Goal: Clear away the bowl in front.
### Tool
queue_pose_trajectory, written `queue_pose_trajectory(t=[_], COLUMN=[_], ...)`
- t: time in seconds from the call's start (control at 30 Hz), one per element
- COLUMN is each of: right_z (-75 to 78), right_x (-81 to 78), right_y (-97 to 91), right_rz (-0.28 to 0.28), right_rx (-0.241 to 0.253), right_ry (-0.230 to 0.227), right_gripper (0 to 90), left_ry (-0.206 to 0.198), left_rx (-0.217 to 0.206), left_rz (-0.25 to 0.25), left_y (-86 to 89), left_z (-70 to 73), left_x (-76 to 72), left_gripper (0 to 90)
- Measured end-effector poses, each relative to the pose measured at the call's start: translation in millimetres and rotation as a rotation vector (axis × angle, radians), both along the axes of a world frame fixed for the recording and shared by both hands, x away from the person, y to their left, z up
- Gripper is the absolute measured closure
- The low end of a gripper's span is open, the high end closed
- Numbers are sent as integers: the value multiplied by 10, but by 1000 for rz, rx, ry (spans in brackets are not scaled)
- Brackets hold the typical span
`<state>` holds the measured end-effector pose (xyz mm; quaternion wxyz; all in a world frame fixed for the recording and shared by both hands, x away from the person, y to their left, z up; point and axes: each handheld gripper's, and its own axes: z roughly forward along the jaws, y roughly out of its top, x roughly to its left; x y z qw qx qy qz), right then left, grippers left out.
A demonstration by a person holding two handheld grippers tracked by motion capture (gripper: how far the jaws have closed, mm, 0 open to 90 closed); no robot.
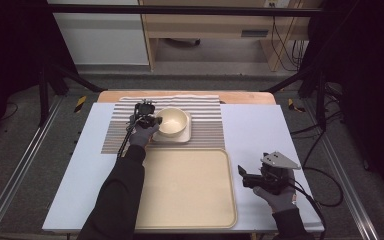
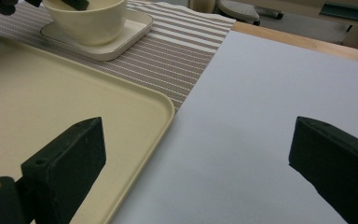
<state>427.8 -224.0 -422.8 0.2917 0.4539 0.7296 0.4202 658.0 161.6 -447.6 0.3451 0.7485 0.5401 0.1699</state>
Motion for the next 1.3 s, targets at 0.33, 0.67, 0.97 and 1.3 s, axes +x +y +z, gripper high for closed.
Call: queue_pose_trajectory(t=[0.33, 0.67, 0.97, 1.3], right_z=[-11, -2, 14, 39], right_x=[7, 3, -6, -26], right_y=[2, -4, -20, -33], right_rz=[1, -5, -8, -13], right_rx=[-5, 2, 5, 10], right_ry=[4, 1, -4, -12], right_gripper=[39, 40, 40, 40], left_ry=[-33, -89, -156, -231], left_rx=[-35, -25, -61, -84], left_rz=[-5, 7, -46, -119], left_y=[-10, 56, 89, 125], left_z=[107, 262, 595, 924], left_x=[-62, -131, -364, -822], left_gripper=[822, 817, 816, 816])
